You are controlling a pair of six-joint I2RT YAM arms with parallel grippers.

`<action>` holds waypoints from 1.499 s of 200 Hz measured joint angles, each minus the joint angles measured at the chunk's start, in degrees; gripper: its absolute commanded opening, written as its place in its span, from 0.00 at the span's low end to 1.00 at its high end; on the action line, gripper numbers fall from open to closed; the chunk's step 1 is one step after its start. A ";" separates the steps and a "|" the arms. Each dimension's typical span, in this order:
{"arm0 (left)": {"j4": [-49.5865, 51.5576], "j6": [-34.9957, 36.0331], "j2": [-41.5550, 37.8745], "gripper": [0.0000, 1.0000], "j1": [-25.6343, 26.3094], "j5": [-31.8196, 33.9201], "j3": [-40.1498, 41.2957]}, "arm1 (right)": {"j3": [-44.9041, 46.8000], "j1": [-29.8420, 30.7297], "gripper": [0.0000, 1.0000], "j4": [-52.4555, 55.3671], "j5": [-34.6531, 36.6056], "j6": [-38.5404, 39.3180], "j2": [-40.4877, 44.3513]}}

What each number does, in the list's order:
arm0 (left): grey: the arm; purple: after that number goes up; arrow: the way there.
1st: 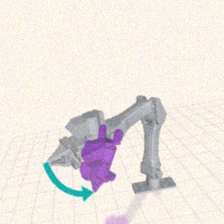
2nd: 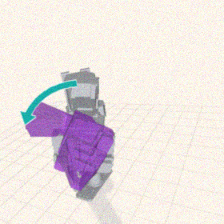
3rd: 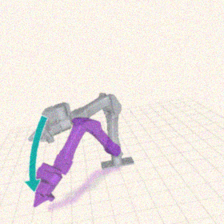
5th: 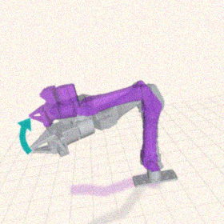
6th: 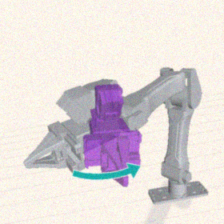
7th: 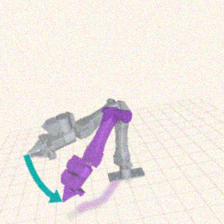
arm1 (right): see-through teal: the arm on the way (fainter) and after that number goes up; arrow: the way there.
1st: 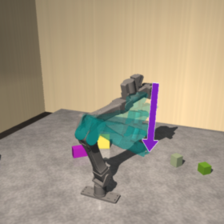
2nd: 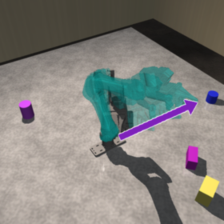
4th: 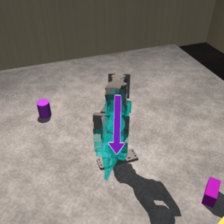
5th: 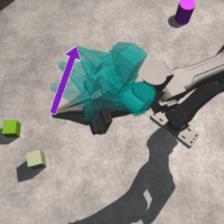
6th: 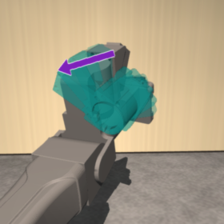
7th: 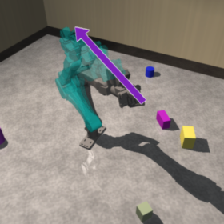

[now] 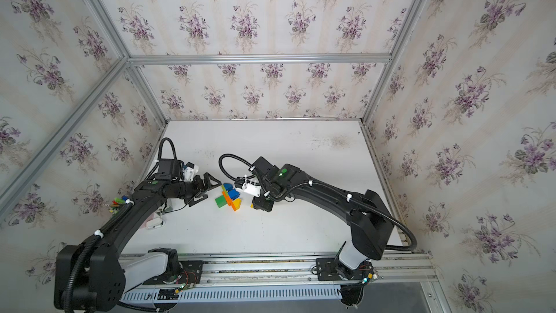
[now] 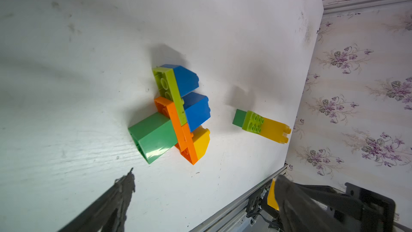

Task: Assemble a fork with lego
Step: Place the lego brick at the center of the board.

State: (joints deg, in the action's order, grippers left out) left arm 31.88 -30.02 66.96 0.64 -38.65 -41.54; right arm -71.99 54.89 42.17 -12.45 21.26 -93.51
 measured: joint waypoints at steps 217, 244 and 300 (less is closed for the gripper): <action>-0.48 4.92 -0.33 0.93 -8.22 -7.50 2.82 | -4.20 6.64 0.53 -3.10 2.60 -5.35 -10.47; -0.02 6.88 -0.87 0.88 -5.14 -8.52 1.60 | -2.78 4.72 0.55 -3.87 2.47 -6.86 -5.01; 4.74 16.70 4.57 0.83 10.56 -6.49 -9.27 | 5.62 -3.78 0.60 -7.69 2.36 -12.74 12.66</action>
State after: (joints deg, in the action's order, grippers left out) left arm 36.62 -13.32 71.53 11.20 -45.15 -50.81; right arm -66.37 51.11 34.48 -10.09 8.51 -80.86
